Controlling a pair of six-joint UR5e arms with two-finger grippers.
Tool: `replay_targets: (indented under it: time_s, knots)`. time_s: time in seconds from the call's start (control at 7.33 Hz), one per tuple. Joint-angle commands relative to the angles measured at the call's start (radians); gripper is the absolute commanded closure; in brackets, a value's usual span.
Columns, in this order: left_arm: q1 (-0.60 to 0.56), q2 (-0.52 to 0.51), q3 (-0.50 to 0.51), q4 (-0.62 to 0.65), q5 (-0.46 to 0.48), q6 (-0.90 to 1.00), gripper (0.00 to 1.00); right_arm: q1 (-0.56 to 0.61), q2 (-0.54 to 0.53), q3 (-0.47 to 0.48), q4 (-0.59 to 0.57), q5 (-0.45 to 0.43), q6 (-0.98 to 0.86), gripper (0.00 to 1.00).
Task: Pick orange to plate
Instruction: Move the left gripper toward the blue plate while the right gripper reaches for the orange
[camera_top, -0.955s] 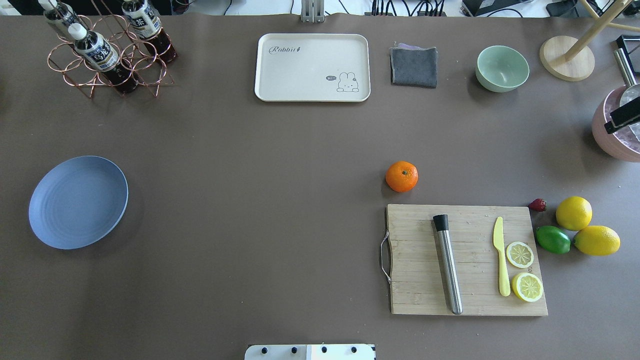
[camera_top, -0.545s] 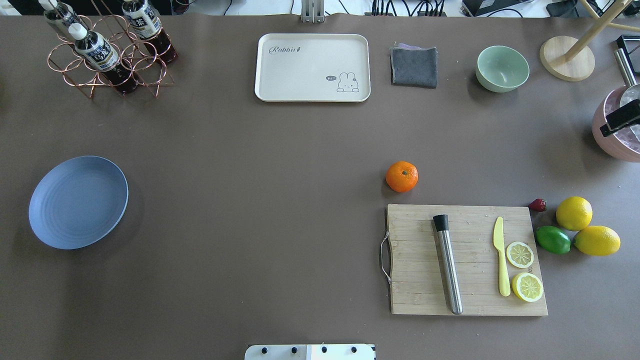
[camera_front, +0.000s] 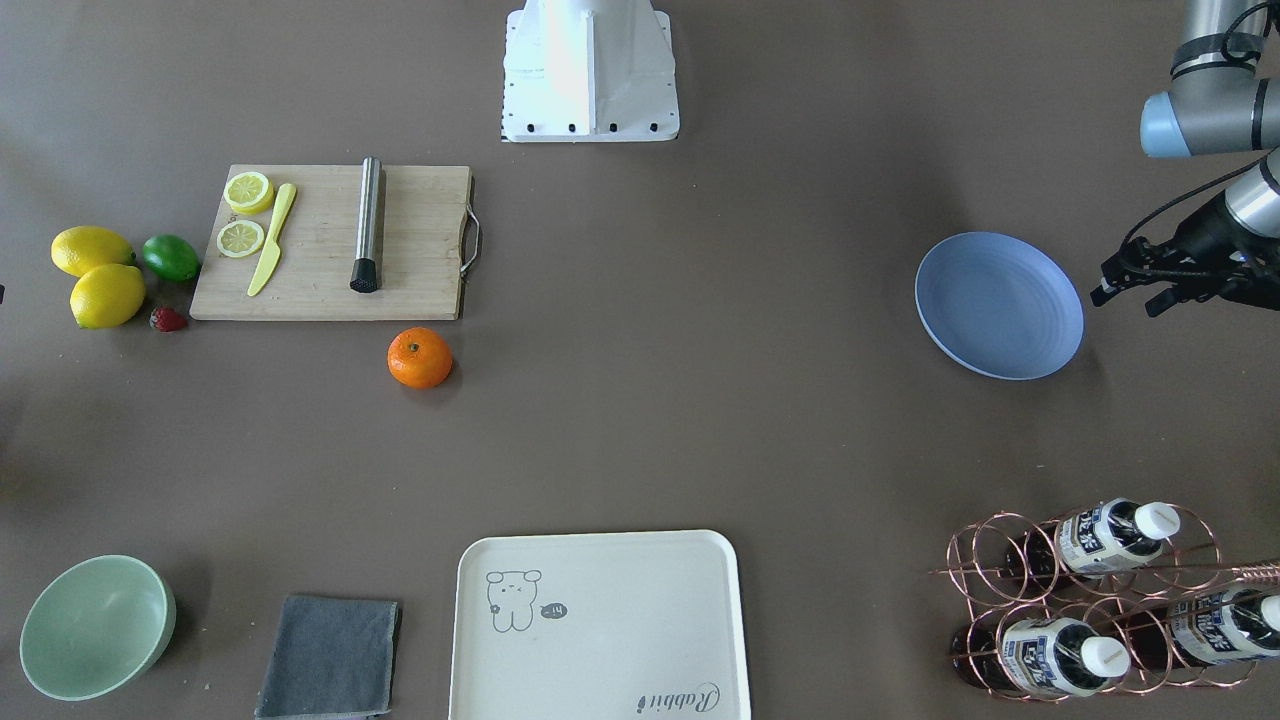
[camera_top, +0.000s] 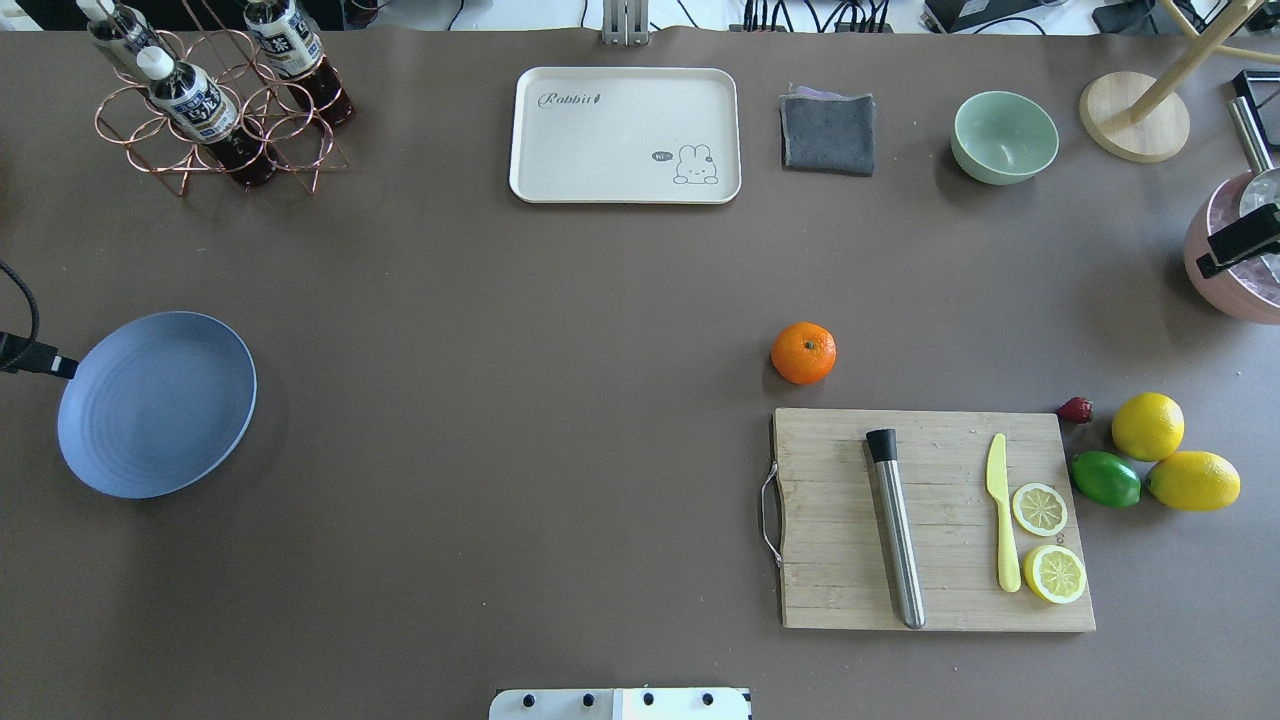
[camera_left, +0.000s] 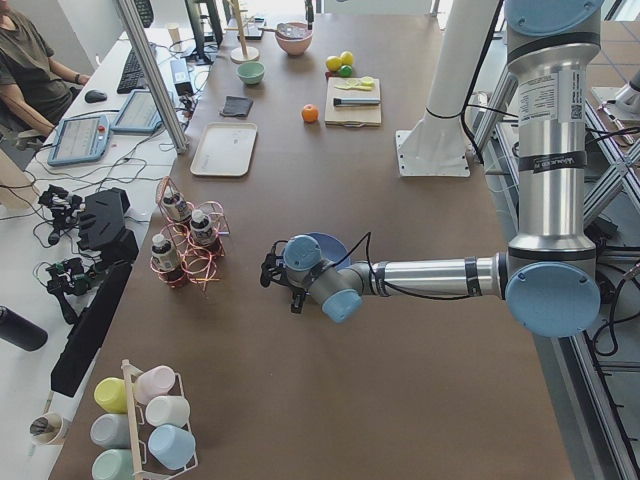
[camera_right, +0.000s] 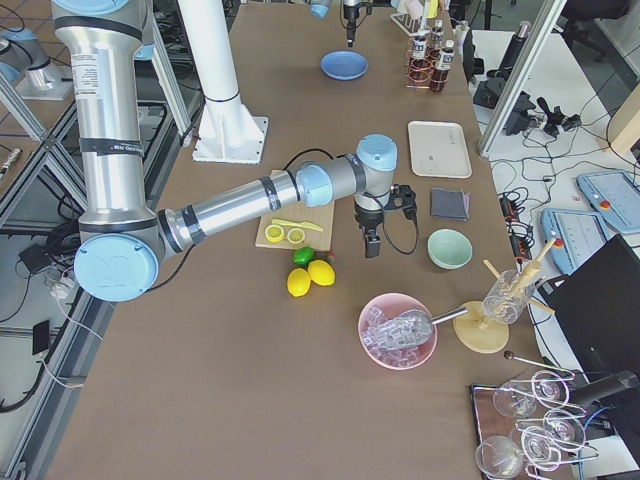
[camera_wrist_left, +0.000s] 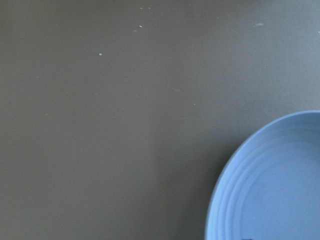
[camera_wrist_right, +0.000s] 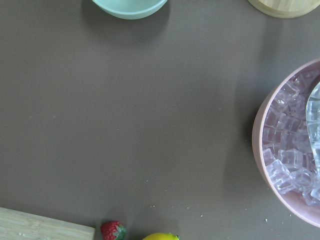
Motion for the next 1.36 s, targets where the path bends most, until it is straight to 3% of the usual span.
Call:
replay_targets:
  time_s: [0.0, 0.14, 0.27, 0.41, 0.55, 0.82, 0.95, 1.23]
  knots:
    - [0.069, -0.006, 0.009, -0.018, 0.055, -0.003, 0.20, -0.003, -0.001, 0.000, 0.000, 0.000, 0.000, 0.00]
    - [0.077, -0.006, 0.017, -0.024, 0.059, -0.003, 0.29, -0.004, -0.002, 0.002, 0.000, 0.000, 0.000, 0.00]
    - [0.077, -0.006, 0.035, -0.055, 0.059, -0.005, 0.45, -0.004, -0.004, 0.003, 0.000, 0.000, 0.000, 0.00]
    - [0.077, -0.006, 0.044, -0.082, 0.058, -0.024, 0.77, -0.003, -0.005, 0.003, 0.000, 0.000, 0.000, 0.00]
    - [0.079, -0.006, 0.043, -0.087, 0.050, -0.029, 1.00, -0.003, -0.007, 0.011, 0.000, 0.000, 0.002, 0.00]
    - [0.079, -0.008, 0.012, -0.086, 0.030, -0.055, 1.00, -0.012, 0.010, 0.019, 0.000, 0.003, 0.014, 0.00]
    - [0.077, -0.017, -0.018, -0.075, -0.023, -0.113, 1.00, -0.024, 0.036, 0.023, 0.000, 0.005, 0.044, 0.00]
    - [0.077, -0.099, -0.067, -0.066, -0.022, -0.366, 1.00, -0.137, 0.116, 0.046, 0.000, -0.004, 0.284, 0.00]
